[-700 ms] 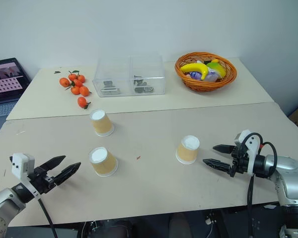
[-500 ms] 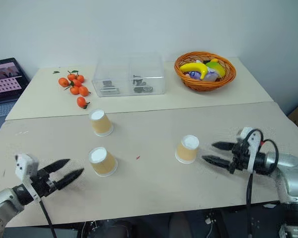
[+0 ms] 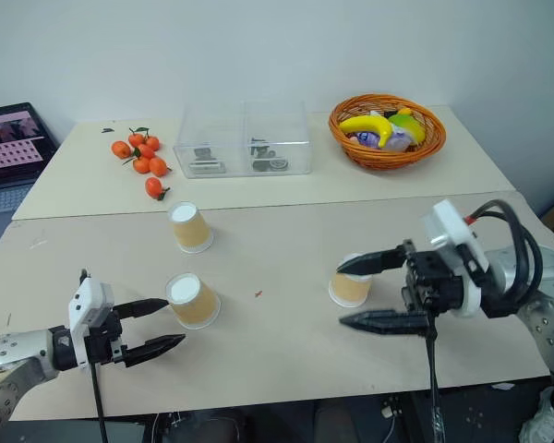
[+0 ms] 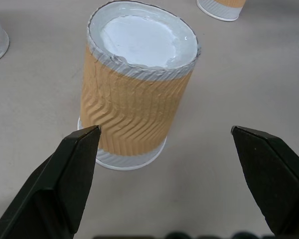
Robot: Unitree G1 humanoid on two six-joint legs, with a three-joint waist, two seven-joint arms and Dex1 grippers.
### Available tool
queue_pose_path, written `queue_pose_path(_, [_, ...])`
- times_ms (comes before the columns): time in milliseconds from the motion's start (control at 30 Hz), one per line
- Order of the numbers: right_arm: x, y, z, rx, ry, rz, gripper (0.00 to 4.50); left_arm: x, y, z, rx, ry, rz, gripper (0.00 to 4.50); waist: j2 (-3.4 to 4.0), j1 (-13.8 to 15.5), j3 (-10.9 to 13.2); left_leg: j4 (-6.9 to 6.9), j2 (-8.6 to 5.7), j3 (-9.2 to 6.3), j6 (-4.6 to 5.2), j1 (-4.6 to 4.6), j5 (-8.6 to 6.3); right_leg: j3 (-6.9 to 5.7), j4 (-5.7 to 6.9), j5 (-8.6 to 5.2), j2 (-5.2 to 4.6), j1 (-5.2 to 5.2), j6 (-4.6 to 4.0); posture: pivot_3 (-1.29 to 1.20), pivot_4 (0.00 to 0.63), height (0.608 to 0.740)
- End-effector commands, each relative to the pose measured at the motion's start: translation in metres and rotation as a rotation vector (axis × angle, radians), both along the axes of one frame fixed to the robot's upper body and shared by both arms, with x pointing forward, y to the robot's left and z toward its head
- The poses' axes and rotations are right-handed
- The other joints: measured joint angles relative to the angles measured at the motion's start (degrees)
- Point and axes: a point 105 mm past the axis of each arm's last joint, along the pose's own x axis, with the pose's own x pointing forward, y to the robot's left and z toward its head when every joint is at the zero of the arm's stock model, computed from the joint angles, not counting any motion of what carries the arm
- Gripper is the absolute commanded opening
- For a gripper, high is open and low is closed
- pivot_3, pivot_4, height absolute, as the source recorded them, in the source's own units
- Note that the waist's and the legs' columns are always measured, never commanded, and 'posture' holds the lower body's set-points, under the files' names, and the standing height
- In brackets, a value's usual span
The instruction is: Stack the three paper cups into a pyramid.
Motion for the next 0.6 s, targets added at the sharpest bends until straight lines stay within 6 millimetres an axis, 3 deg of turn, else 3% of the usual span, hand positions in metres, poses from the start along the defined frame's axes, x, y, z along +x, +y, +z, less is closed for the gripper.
queue_pose_path(33, [0.0,0.005,0.002,0.011,-0.036,0.01,4.46,0.003,-0.004,0.004,-0.004,-0.031,-0.019,4.5,-0.02,0.03,0.01,0.01,0.0,0.0,-0.01,0.0,0.0,0.0,0.01,-0.02,0.0,0.02,0.04,0.0,0.15,0.738])
queue_pose_path(300, [0.006,0.002,-0.008,0.0,-0.019,-0.025,4.46,0.03,-0.013,0.018,-0.046,-0.142,0.041,4.5,-0.03,0.14,0.01,0.03,0.01,0.0,-0.03,0.04,0.02,-0.02,0.03,0.07,0.02,0.09,-0.1,0.0,0.15,0.738])
queue_pose_path(600, [0.009,0.0,-0.009,0.011,-0.02,-0.04,4.46,0.039,-0.022,0.022,-0.083,-0.171,0.047,4.5,-0.03,0.07,0.01,0.02,0.0,0.0,-0.03,0.06,0.02,-0.01,0.0,0.14,0.01,0.01,-0.21,0.0,0.15,0.738])
